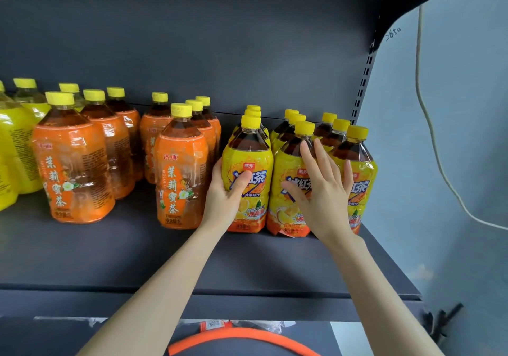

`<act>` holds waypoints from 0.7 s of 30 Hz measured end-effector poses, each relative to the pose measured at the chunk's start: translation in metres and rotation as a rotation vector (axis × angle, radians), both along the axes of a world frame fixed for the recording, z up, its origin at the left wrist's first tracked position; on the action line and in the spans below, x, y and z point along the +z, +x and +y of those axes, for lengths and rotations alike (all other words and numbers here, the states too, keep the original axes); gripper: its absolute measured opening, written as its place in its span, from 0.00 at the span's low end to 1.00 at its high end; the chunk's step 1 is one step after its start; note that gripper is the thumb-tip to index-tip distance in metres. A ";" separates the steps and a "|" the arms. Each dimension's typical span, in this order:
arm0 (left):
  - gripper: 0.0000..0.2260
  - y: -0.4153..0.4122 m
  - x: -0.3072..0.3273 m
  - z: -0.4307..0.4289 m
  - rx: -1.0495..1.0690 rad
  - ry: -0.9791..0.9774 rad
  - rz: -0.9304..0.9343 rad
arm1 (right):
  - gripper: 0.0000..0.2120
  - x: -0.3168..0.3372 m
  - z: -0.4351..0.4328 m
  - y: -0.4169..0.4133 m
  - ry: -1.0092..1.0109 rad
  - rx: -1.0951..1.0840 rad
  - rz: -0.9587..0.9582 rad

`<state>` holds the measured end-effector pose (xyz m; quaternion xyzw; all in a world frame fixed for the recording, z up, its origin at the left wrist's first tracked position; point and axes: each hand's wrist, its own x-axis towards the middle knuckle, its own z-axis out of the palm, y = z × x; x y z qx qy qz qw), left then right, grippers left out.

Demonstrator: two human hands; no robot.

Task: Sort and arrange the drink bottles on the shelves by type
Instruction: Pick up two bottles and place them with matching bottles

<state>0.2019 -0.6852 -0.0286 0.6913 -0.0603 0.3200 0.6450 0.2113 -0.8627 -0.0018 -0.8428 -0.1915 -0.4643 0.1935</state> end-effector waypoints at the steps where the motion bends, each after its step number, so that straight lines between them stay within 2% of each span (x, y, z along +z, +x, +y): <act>1: 0.30 0.001 -0.001 0.001 0.002 0.005 0.002 | 0.32 0.000 0.000 0.000 -0.002 -0.001 0.001; 21: 0.29 0.004 -0.001 0.001 0.039 0.038 0.011 | 0.32 -0.002 0.000 0.001 -0.007 0.009 0.022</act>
